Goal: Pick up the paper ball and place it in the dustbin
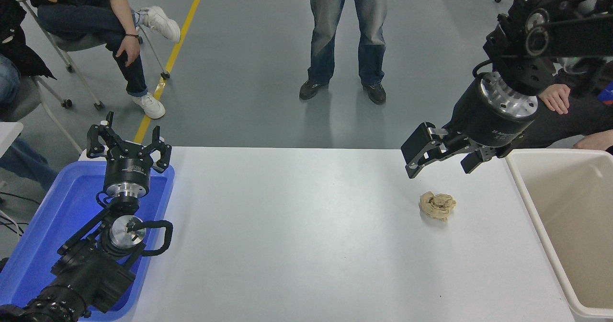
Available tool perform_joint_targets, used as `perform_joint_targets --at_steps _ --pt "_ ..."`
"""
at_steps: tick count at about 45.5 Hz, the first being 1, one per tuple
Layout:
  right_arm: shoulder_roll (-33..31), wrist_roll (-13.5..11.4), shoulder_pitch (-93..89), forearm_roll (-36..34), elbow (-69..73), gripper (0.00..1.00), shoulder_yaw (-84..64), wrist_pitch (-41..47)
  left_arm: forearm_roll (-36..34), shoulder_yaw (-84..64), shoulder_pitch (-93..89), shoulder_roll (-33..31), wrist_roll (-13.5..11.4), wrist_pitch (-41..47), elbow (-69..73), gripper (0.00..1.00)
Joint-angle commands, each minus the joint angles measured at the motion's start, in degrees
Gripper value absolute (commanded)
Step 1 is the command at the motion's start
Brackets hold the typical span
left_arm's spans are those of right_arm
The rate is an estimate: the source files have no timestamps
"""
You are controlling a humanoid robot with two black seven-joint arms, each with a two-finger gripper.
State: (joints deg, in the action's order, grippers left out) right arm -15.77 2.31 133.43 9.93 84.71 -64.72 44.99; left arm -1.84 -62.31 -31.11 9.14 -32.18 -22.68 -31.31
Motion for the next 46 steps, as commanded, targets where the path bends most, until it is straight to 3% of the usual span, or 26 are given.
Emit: perform_joint_targets --at_steps 1,12,23,46 --pt "0.65 -0.02 -2.12 0.17 -1.13 1.00 0.39 0.01 0.09 -0.78 0.00 0.00 0.27 0.00 -0.07 0.99" --pt "0.48 -0.02 -4.40 0.53 -3.15 1.00 0.83 0.01 0.00 -0.09 -0.09 0.00 0.01 0.00 -0.07 0.99" --pt "0.39 0.07 -10.82 5.53 -8.94 1.00 0.83 -2.36 0.00 -0.09 -0.09 0.00 0.01 0.00 0.02 0.99" --pt "2.67 -0.02 -37.80 16.43 -31.79 1.00 1.35 -23.89 0.00 0.00 -0.09 0.00 0.01 0.00 -0.07 0.99"
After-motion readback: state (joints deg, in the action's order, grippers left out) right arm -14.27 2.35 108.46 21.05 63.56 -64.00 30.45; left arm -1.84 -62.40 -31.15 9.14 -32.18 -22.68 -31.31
